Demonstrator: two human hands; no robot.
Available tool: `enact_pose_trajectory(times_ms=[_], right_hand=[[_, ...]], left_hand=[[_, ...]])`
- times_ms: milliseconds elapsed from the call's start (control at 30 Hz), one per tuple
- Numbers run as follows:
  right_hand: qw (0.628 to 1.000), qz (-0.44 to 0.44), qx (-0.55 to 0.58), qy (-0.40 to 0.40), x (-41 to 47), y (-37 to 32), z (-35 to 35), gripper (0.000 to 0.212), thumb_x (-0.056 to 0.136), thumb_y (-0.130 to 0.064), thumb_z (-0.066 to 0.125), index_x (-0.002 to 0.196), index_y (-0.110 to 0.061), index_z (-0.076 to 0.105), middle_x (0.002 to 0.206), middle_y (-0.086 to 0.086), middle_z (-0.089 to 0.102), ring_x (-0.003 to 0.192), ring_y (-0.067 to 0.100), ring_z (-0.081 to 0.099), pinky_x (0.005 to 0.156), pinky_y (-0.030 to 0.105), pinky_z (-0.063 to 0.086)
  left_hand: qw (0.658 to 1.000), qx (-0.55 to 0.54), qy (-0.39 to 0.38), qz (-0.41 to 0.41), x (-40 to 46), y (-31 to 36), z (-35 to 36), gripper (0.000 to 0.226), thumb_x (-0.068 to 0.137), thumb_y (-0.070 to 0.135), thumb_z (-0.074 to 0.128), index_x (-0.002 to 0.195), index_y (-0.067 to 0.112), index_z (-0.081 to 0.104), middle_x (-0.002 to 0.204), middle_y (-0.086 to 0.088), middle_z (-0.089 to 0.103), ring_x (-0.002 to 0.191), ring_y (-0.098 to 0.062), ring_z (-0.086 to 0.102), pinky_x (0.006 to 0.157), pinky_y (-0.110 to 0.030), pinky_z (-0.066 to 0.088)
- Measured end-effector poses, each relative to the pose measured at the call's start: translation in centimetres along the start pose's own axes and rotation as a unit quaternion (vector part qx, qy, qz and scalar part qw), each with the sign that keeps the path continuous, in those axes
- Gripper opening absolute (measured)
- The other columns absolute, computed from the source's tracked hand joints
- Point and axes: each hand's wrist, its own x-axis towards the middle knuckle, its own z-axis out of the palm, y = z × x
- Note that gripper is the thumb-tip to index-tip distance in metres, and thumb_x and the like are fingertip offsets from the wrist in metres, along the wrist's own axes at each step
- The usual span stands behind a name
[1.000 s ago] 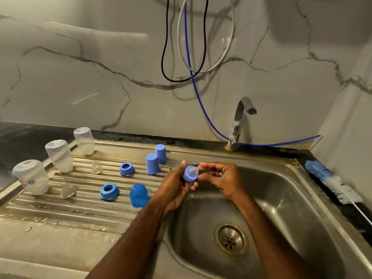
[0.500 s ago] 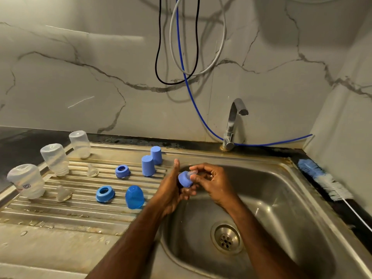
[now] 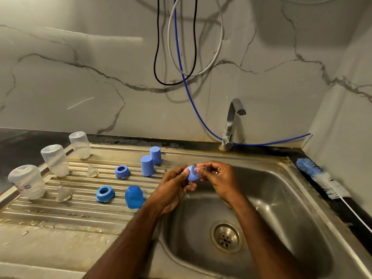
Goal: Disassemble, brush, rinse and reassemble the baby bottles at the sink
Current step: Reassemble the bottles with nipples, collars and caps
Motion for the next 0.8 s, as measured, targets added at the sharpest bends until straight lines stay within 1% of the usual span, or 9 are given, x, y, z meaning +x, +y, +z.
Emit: enact_pose_trajectory(times_ms=[100,200,267,333,400,467,567,700,800], right_hand=[[1.000,-0.006,0.019,-0.003,0.0,-0.2,-0.1,0.019,0.084,-0.012,0.078,0.102,-0.012,0.075,0.097,0.002,0.077,0.094,0.020,0.072,0.076,0.027,0.060],[0.999,-0.023,-0.024,-0.042,0.0,-0.5,0.4,0.039,0.079,-0.009,0.082,0.114,-0.021,0.071,0.108,-0.004,0.074,0.102,0.015,0.070,0.086,0.029,0.059],[0.998,-0.038,-0.041,-0.041,-0.1,-0.7,1.1,0.039,0.078,-0.009,0.083,0.111,-0.026,0.070,0.107,-0.010,0.073,0.104,0.010,0.068,0.089,0.028,0.057],[0.997,-0.054,-0.041,-0.025,0.0,-1.2,2.1,0.035,0.078,-0.011,0.083,0.106,-0.027,0.070,0.104,-0.011,0.073,0.103,0.008,0.068,0.089,0.027,0.057],[0.997,-0.066,-0.046,-0.003,0.3,-1.7,3.4,0.036,0.077,-0.012,0.085,0.105,-0.026,0.068,0.104,-0.010,0.072,0.101,0.007,0.068,0.086,0.026,0.058],[0.996,-0.077,-0.051,0.012,0.9,-2.2,4.9,0.040,0.073,-0.011,0.088,0.105,-0.025,0.068,0.104,-0.009,0.072,0.096,0.007,0.069,0.081,0.022,0.058],[0.994,-0.079,-0.070,0.006,2.4,-2.7,8.0,0.045,0.070,-0.012,0.090,0.108,-0.022,0.067,0.100,-0.008,0.072,0.087,0.005,0.070,0.075,0.020,0.057],[0.990,-0.086,-0.109,-0.032,4.5,-3.3,12.9,0.043,0.073,-0.019,0.090,0.107,-0.026,0.066,0.098,-0.010,0.071,0.085,0.002,0.066,0.073,0.016,0.052],[0.979,-0.109,-0.154,-0.071,5.9,-3.5,16.7,0.041,0.074,-0.023,0.088,0.107,-0.029,0.065,0.101,-0.008,0.070,0.088,0.005,0.065,0.072,0.013,0.049]], left_hand=[[1.000,0.006,0.007,0.007,0.2,0.0,0.0,0.037,0.089,0.024,0.060,0.120,0.004,0.063,0.101,-0.023,0.071,0.075,-0.024,0.067,0.067,-0.028,0.061],[0.997,0.060,0.030,0.028,0.2,0.2,-0.4,0.041,0.092,0.033,0.060,0.120,0.004,0.064,0.099,-0.023,0.070,0.076,-0.026,0.065,0.067,-0.029,0.061],[0.990,0.122,0.042,0.052,-0.1,0.3,-0.5,0.041,0.094,0.038,0.059,0.118,0.006,0.066,0.096,-0.021,0.071,0.077,-0.027,0.065,0.066,-0.031,0.058],[0.972,0.203,0.083,0.090,-0.9,0.9,-0.2,0.034,0.098,0.038,0.056,0.112,0.009,0.069,0.088,-0.016,0.073,0.071,-0.025,0.066,0.059,-0.028,0.055],[0.929,0.298,0.157,0.153,-1.6,2.3,0.1,0.027,0.100,0.034,0.056,0.102,0.011,0.071,0.081,-0.009,0.074,0.063,-0.021,0.068,0.052,-0.024,0.052],[0.865,0.386,0.223,0.230,-1.9,4.5,-0.3,0.025,0.100,0.029,0.060,0.088,0.011,0.072,0.073,-0.005,0.073,0.055,-0.015,0.068,0.048,-0.021,0.050],[0.772,0.491,0.277,0.293,-1.9,9.3,-2.7,0.023,0.096,0.025,0.068,0.077,0.013,0.073,0.066,0.001,0.071,0.050,-0.007,0.063,0.054,-0.021,0.049],[0.655,0.614,0.328,0.295,-1.5,16.4,-7.9,0.015,0.089,0.029,0.073,0.081,0.016,0.073,0.072,-0.002,0.072,0.070,-0.022,0.068,0.068,-0.034,0.054],[0.585,0.698,0.336,0.238,-1.4,21.7,-12.9,0.017,0.089,0.035,0.071,0.101,0.023,0.073,0.096,-0.001,0.075,0.095,-0.027,0.068,0.085,-0.037,0.049]])
